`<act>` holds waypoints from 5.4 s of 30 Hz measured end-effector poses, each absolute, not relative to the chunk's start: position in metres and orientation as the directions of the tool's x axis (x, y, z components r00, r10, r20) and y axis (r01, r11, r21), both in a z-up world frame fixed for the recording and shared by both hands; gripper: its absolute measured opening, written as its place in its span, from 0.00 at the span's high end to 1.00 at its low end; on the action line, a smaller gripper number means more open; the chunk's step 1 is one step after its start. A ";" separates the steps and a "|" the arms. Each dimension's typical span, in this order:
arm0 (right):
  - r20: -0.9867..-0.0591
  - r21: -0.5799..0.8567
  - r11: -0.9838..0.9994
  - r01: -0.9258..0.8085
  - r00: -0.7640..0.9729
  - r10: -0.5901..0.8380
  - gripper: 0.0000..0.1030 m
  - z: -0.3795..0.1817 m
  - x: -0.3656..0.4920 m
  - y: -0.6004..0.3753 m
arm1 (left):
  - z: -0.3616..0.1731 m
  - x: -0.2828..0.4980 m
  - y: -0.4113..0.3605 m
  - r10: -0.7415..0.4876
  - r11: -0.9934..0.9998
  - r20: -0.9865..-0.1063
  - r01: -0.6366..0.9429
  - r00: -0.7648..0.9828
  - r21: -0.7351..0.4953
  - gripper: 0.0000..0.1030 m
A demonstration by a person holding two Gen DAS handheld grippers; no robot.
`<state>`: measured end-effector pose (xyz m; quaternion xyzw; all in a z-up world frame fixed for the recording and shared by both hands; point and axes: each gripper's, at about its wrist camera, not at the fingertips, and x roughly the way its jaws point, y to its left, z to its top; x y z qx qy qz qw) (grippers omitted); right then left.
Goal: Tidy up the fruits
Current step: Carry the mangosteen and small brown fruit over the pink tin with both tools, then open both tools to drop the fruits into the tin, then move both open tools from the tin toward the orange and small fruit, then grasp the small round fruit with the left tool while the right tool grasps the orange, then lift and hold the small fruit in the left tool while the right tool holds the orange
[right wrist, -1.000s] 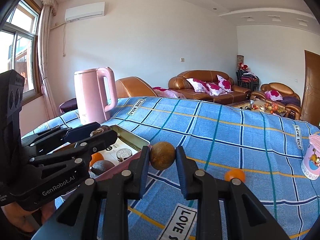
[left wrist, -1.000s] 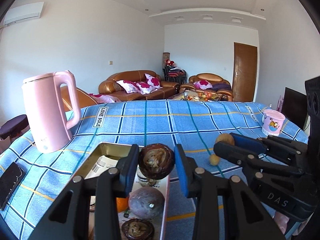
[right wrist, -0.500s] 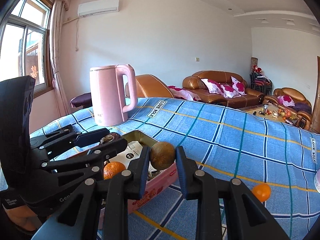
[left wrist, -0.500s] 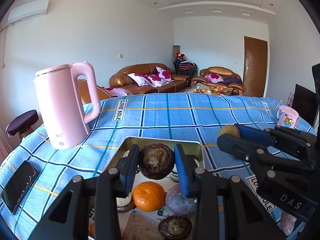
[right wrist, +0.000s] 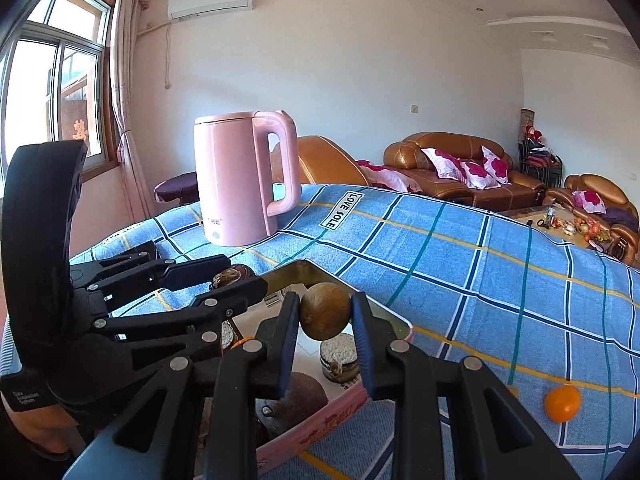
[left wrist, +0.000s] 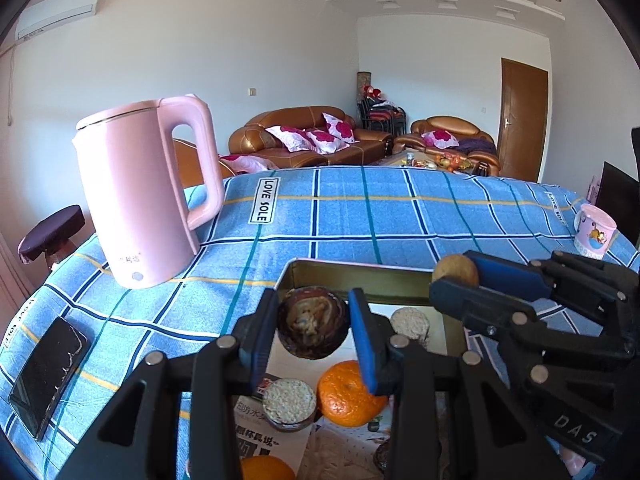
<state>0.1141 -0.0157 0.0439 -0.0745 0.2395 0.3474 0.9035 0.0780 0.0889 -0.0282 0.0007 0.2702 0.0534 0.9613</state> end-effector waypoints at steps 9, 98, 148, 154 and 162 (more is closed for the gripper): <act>-0.509 0.040 0.744 -0.667 0.627 0.589 0.72 0.035 0.121 -0.006 | -0.033 0.088 0.097 0.122 0.993 -0.551 -0.105 0.825 0.063 0.64; -0.771 0.144 0.960 -0.241 0.581 0.262 0.54 -0.013 0.212 -0.186 | -0.040 0.144 -0.051 -0.024 0.999 -0.607 0.041 0.794 0.014 0.08; -0.698 0.151 0.963 -0.224 0.666 0.264 0.63 0.005 0.177 -0.210 | -0.072 0.176 -0.091 -0.234 0.967 -0.715 0.231 0.659 -0.104 0.74; -0.664 0.153 0.954 -0.257 0.688 0.292 0.63 0.010 0.170 -0.209 | -0.064 0.168 -0.084 -0.229 0.971 -0.673 0.217 0.703 -0.103 0.74; -0.642 0.149 0.951 -0.272 0.705 0.302 0.63 0.014 0.165 -0.209 | -0.060 0.164 -0.085 -0.216 0.973 -0.651 0.212 0.728 -0.085 0.74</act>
